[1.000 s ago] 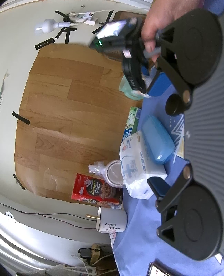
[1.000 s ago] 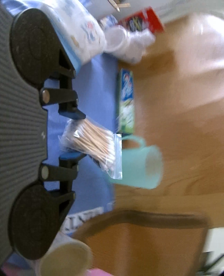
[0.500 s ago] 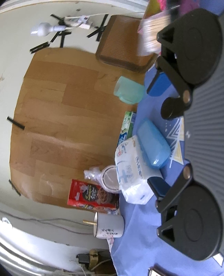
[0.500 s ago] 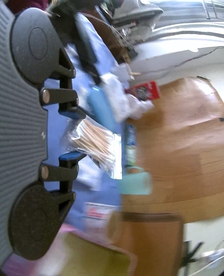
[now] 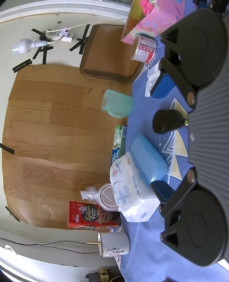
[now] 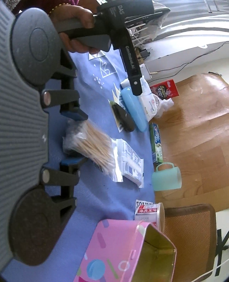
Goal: Organize soft objects
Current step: 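Lift the cotton swab bag with the right gripper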
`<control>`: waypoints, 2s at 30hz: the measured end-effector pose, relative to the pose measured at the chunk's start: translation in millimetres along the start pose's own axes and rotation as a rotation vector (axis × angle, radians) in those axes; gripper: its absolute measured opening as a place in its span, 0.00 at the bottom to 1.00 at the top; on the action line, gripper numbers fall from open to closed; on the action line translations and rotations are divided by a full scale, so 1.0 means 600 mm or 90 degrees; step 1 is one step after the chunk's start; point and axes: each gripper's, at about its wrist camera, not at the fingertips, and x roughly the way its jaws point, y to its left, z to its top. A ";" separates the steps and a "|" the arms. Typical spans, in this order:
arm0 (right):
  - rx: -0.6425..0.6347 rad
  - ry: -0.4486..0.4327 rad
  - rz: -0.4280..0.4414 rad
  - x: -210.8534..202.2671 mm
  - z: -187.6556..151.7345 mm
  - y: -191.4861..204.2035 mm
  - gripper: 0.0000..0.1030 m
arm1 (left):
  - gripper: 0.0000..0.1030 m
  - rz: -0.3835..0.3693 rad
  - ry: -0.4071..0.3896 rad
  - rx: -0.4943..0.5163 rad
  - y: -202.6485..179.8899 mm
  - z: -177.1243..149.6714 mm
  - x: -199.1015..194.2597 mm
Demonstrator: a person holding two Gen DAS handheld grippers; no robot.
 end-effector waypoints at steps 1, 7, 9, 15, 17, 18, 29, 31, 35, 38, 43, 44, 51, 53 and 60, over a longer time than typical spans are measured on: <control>0.003 -0.002 0.002 -0.005 -0.004 -0.003 0.45 | 1.00 0.002 0.002 0.003 0.000 0.000 0.001; 0.011 -0.009 0.008 -0.011 -0.010 -0.004 0.46 | 1.00 0.007 0.008 0.018 -0.005 -0.001 0.003; 0.008 -0.010 0.006 -0.010 -0.011 -0.003 0.46 | 1.00 0.008 0.009 0.018 -0.005 0.000 0.004; 0.007 -0.012 0.005 -0.009 -0.011 -0.003 0.47 | 1.00 0.006 0.009 0.018 -0.005 0.000 0.004; 0.006 -0.012 0.004 -0.009 -0.011 -0.003 0.47 | 1.00 0.003 0.010 0.017 -0.004 0.000 0.005; 0.005 -0.012 0.004 -0.009 -0.012 -0.003 0.47 | 1.00 0.001 0.010 0.017 -0.004 0.000 0.005; 0.003 -0.012 0.000 -0.007 -0.012 -0.003 0.49 | 1.00 -0.010 0.005 0.018 -0.004 -0.001 0.003; 0.003 -0.012 -0.001 -0.007 -0.012 -0.002 0.50 | 1.00 -0.011 0.005 0.017 -0.004 -0.001 0.003; 0.002 -0.013 -0.006 -0.007 -0.013 -0.001 0.51 | 1.00 -0.012 0.005 0.016 -0.004 -0.001 0.002; 0.002 -0.013 -0.007 -0.007 -0.013 -0.001 0.52 | 1.00 -0.013 0.005 0.017 -0.004 -0.001 0.001; 0.002 -0.014 -0.009 -0.007 -0.013 -0.001 0.53 | 1.00 -0.013 0.005 0.017 -0.004 -0.001 0.001; 0.002 -0.014 -0.010 -0.007 -0.013 0.000 0.53 | 1.00 -0.013 0.004 0.017 -0.004 -0.001 0.001; 0.001 -0.013 -0.009 -0.007 -0.013 -0.001 0.54 | 1.00 -0.015 0.004 0.018 -0.005 -0.001 0.000; 0.001 -0.013 -0.009 -0.007 -0.013 -0.001 0.54 | 1.00 -0.015 0.004 0.019 -0.005 -0.001 0.000; 0.001 -0.013 -0.008 -0.007 -0.013 -0.001 0.54 | 1.00 -0.015 0.003 0.020 -0.004 -0.001 0.001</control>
